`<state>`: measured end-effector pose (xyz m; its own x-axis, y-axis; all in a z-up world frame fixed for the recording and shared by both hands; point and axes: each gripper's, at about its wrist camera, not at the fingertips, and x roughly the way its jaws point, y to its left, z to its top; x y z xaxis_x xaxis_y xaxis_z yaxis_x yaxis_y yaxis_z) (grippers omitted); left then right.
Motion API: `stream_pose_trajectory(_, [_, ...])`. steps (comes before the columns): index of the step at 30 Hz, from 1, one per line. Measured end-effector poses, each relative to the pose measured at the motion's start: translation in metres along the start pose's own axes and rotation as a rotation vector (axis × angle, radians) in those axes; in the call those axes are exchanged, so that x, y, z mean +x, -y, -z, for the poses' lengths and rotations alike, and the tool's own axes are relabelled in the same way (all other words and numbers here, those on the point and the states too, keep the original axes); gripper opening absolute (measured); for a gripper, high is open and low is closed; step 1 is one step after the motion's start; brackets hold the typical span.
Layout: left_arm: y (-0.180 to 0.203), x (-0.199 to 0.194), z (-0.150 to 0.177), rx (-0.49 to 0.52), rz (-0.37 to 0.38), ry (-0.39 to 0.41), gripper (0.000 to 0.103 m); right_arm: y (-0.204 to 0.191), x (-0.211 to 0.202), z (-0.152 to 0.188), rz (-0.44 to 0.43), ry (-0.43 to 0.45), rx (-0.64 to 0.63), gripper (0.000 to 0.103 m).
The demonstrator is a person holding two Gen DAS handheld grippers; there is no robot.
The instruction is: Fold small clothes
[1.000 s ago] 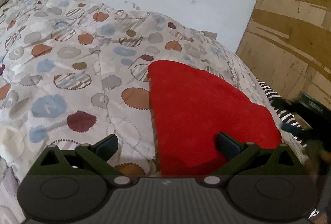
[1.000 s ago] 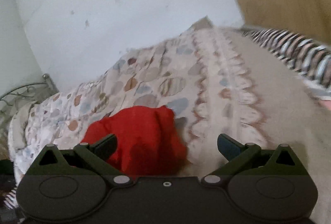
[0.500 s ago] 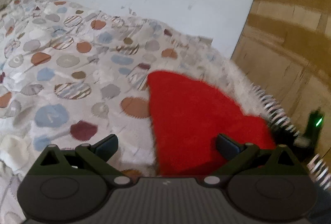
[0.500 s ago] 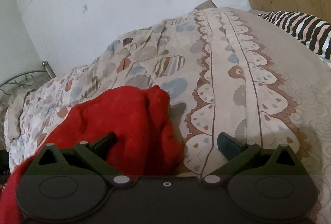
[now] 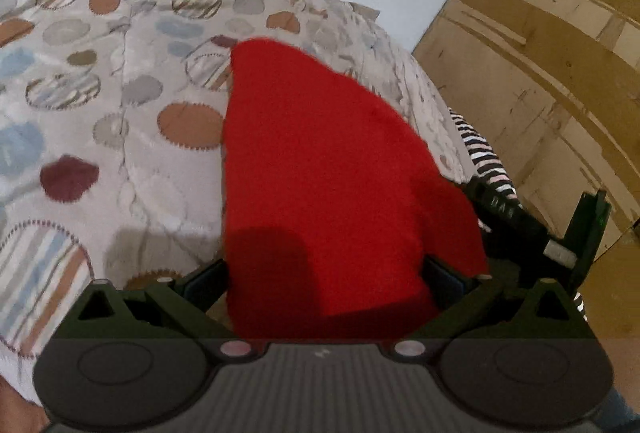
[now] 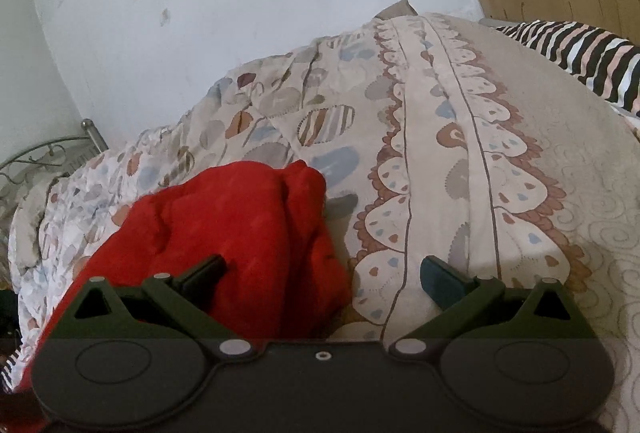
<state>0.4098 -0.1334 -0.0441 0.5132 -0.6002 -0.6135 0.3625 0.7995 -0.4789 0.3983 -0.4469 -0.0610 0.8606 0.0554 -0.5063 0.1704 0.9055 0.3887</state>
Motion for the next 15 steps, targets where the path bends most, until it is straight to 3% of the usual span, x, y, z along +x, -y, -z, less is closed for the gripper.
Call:
stream_pose_trajectory(7, [0.015, 0.003, 0.009, 0.085, -0.070, 0.023, 0.103, 0.005, -0.002, 0.000, -0.015, 0.011, 0.020, 0.102])
stream_pose_trajectory(11, [0.015, 0.003, 0.007, 0.075, -0.069, 0.014, 0.103, 0.008, -0.003, -0.002, -0.035, 0.012, 0.044, 0.103])
stream_pose_trajectory(13, [0.014, 0.003, 0.008, 0.069, -0.067, 0.011, 0.103, 0.009, -0.006, -0.010, -0.060, -0.008, 0.093, 0.103])
stream_pose_trajectory(15, [0.014, 0.003, 0.008, 0.072, -0.066, 0.014, 0.103, 0.007, -0.008, -0.024, -0.146, -0.019, 0.146, 0.103])
